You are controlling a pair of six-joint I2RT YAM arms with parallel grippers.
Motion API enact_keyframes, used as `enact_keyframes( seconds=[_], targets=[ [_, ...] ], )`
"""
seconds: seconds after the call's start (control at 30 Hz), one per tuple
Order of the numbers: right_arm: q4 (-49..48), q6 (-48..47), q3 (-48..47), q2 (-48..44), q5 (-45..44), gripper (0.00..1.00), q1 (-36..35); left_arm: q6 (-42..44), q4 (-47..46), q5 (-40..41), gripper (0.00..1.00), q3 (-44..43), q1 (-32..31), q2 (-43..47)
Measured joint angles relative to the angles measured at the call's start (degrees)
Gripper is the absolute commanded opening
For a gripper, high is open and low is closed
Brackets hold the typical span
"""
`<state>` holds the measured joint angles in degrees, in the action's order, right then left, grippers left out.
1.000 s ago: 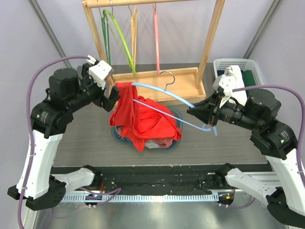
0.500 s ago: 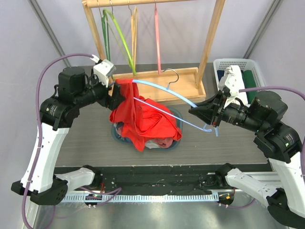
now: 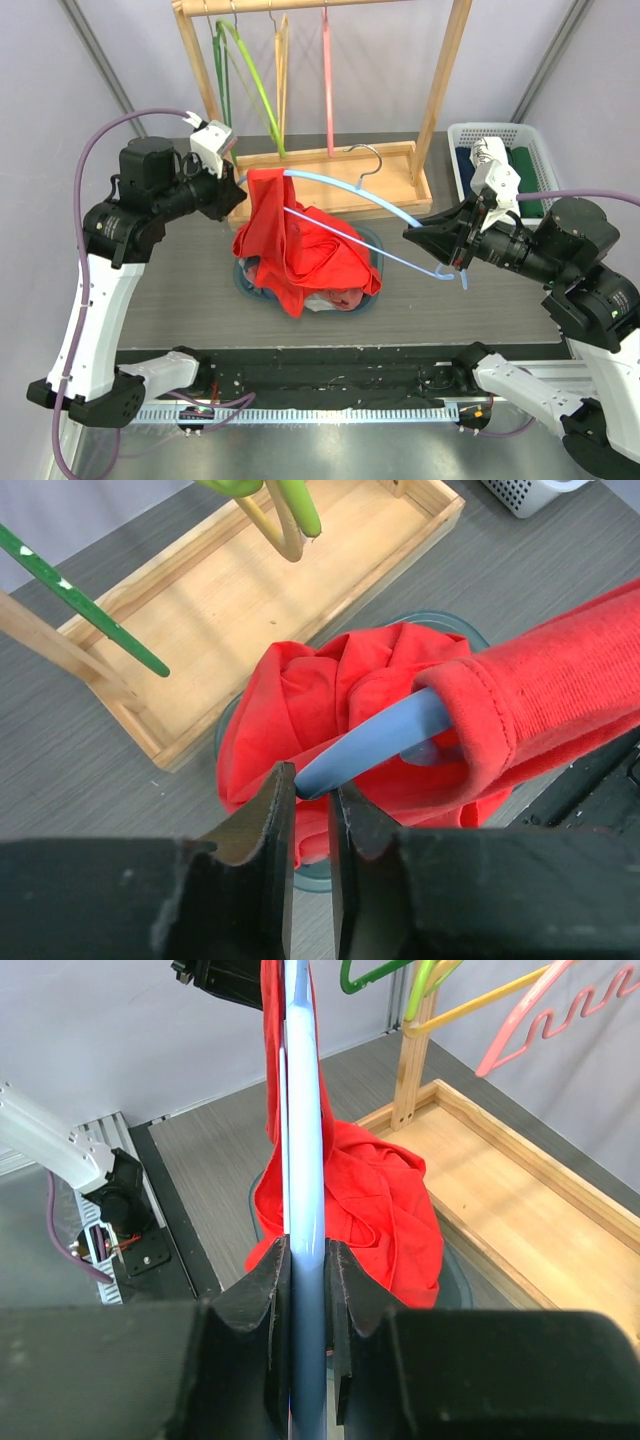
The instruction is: Remove the tank top from the hanger
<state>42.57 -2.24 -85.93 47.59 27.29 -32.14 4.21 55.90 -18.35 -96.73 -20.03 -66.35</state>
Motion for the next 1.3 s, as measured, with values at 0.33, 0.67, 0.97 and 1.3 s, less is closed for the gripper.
enact_keyframes(
  seconds=[0.33, 0.67, 0.97, 1.3],
  targets=[
    [0.02, -0.17, -0.17, 0.02, -1.44, 0.01, 0.00, -1.44, -0.15, -5.79, 0.62, 0.72, 0.63, 0.48],
    [-0.09, -0.50, -1.16, 0.04, -3.80, 0.01, 0.07, -2.32, 0.35, -16.00, 0.71, 5.51, 1.64, 2.75],
    [-0.72, -1.53, -1.40, -0.37, -5.84, 0.02, 0.35, -2.21, 0.81, -21.57, 0.76, 5.51, 2.56, 2.73],
    [-2.05, -2.19, -0.31, -0.39, -6.12, 0.01, 0.39, -2.54, 0.68, -22.27, 0.77, 5.60, 2.71, 2.40]
  ],
)
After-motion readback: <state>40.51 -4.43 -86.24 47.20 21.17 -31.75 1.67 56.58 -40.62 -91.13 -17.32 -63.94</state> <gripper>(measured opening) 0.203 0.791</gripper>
